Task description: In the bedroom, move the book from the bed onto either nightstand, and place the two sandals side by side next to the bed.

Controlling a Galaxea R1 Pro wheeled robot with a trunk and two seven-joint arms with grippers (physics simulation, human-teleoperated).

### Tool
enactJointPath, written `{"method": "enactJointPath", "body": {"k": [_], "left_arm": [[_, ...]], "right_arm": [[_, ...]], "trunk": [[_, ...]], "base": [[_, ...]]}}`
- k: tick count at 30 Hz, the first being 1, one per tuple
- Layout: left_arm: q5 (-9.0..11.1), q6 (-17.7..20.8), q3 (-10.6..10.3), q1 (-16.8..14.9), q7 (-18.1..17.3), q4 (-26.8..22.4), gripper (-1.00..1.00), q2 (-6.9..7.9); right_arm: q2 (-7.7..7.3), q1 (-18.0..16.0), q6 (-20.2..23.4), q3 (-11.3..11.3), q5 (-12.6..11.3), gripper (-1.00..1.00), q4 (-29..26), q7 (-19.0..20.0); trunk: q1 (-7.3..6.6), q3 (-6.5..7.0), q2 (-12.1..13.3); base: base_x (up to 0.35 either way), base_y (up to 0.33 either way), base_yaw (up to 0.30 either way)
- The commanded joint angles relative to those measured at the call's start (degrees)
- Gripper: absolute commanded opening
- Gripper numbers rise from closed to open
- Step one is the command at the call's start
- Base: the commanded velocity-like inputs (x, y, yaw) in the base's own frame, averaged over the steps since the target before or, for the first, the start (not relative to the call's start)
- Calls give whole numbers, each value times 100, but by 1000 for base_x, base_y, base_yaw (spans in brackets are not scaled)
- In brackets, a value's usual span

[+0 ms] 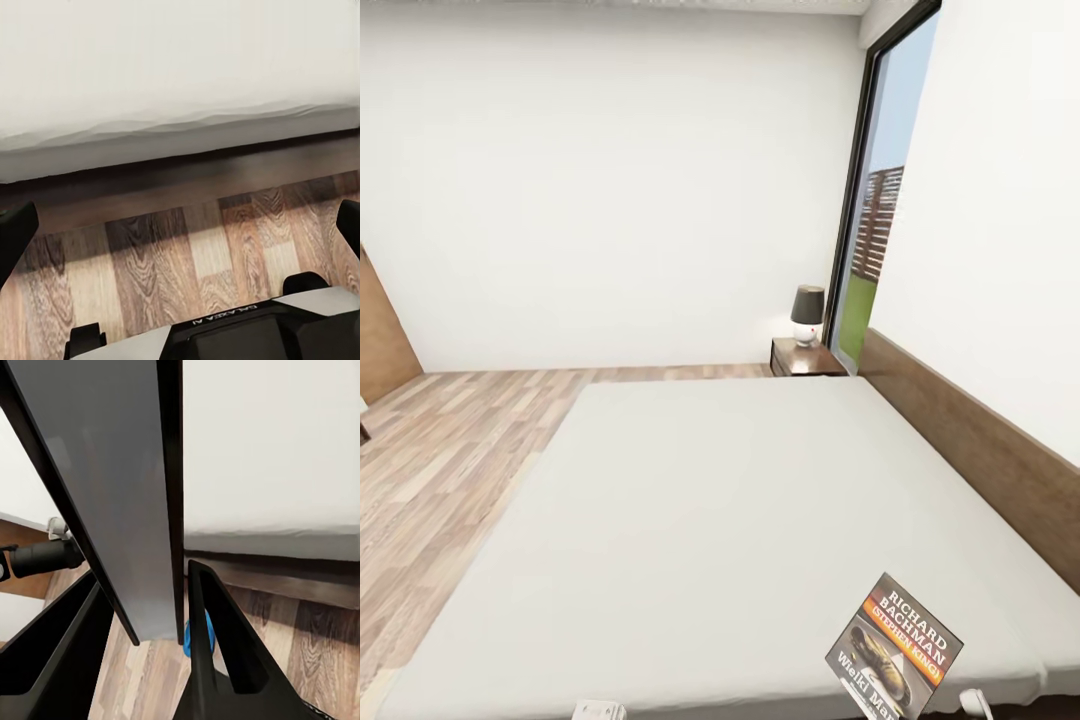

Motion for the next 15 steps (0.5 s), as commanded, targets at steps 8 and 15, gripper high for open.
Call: {"method": "enactJointPath", "body": {"k": [8,15], "left_arm": [[-59,-23,48,-5,-14,5,100,1],[-59,-23,48,-5,-14,5,100,1]], "right_arm": [[1,-4,29,-27,16,-100,-25,46],[1,-5,31,-43,9,-100,-33,57]], "trunk": [[3,30,-10],[3,35,-10]], "base": [[0,0,0],[0,0,39]]}}
